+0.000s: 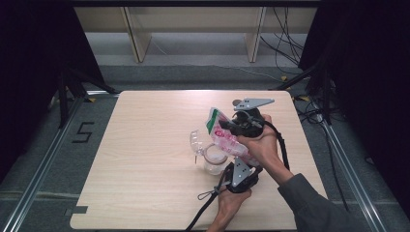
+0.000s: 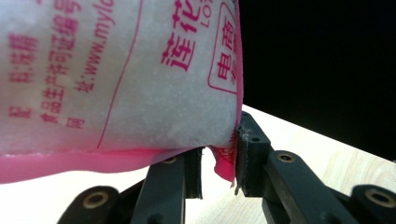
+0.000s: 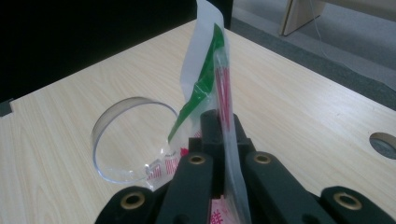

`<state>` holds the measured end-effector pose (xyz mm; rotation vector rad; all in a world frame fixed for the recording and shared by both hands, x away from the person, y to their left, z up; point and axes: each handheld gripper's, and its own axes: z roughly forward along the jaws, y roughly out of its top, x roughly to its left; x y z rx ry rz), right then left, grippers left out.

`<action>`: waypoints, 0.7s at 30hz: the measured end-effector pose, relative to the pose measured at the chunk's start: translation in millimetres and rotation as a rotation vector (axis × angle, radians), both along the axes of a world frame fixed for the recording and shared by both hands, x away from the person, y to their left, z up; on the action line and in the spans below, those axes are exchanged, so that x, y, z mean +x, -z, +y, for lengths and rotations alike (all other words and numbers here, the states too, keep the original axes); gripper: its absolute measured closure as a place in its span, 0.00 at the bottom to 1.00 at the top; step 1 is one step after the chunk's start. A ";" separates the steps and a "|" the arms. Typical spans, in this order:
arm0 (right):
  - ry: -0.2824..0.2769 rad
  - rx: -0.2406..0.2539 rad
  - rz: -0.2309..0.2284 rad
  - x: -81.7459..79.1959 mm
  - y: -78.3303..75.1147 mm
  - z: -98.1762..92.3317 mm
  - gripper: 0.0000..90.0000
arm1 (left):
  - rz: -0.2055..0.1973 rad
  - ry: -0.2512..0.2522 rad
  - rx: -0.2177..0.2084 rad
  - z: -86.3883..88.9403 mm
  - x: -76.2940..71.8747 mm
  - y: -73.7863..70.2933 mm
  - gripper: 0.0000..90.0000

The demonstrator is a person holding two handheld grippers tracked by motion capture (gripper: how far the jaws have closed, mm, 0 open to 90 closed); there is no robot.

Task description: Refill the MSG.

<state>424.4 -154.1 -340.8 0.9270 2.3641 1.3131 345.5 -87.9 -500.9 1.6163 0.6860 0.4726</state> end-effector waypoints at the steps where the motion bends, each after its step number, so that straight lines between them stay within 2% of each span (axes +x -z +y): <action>1: -0.003 0.001 -0.003 0.7 0.6 1.3 1.00 | -0.001 0.000 -0.001 0.1 0.3 -0.2 0.83; 2: -0.016 -0.005 0.000 1.2 0.0 1.7 1.00 | -0.001 -0.001 -0.005 0.3 0.7 -0.4 0.83; 5: -0.004 -0.020 0.009 1.0 -0.5 3.5 1.00 | -0.007 0.006 -0.012 -0.8 2.2 -0.4 0.83; 7: -0.013 -0.037 -0.003 3.3 0.5 4.2 1.00 | -0.006 0.008 -0.020 -2.4 2.8 -0.1 0.83; 8: -0.002 -0.032 0.016 3.1 1.0 5.0 1.00 | -0.006 0.010 -0.018 -2.5 3.1 -0.1 0.83; 9: -0.005 -0.037 0.015 4.0 1.1 4.8 1.00 | -0.007 0.019 0.002 -1.2 4.0 -0.4 0.83; 10: 0.001 -0.036 0.011 4.6 2.4 6.0 1.00 | -0.008 0.024 -0.012 -2.2 4.6 -0.1 0.83; 12: -0.001 -0.035 0.009 5.6 3.8 7.7 1.00 | -0.010 0.025 -0.010 -2.4 5.1 -0.2 0.83; 14: -0.004 -0.054 0.026 5.4 3.1 8.9 1.00 | -0.012 0.027 -0.006 -2.4 5.8 -0.4 0.83; 16: -0.007 -0.061 0.022 6.2 3.6 10.6 1.00 | -0.013 0.028 0.002 -1.7 6.2 -1.0 0.83; 17: -0.016 -0.062 0.003 8.0 4.4 11.3 1.00 | -0.014 0.026 0.002 -1.6 6.3 -1.2 0.83; 18: -0.005 -0.061 0.020 6.6 3.5 12.3 1.00 | -0.009 0.021 -0.040 -3.6 6.1 -1.0 0.83; 19: -0.008 -0.062 0.014 7.1 3.8 13.1 1.00 | -0.011 0.023 -0.040 -3.3 6.5 -1.2 0.83; 20: -0.007 -0.069 0.013 8.1 3.5 12.7 1.00 | -0.016 0.033 0.000 -1.2 7.6 -1.6 0.83; 21: -0.006 -0.071 0.012 8.8 3.7 12.9 1.00 | -0.009 0.034 -0.015 -2.2 7.6 -1.4 0.83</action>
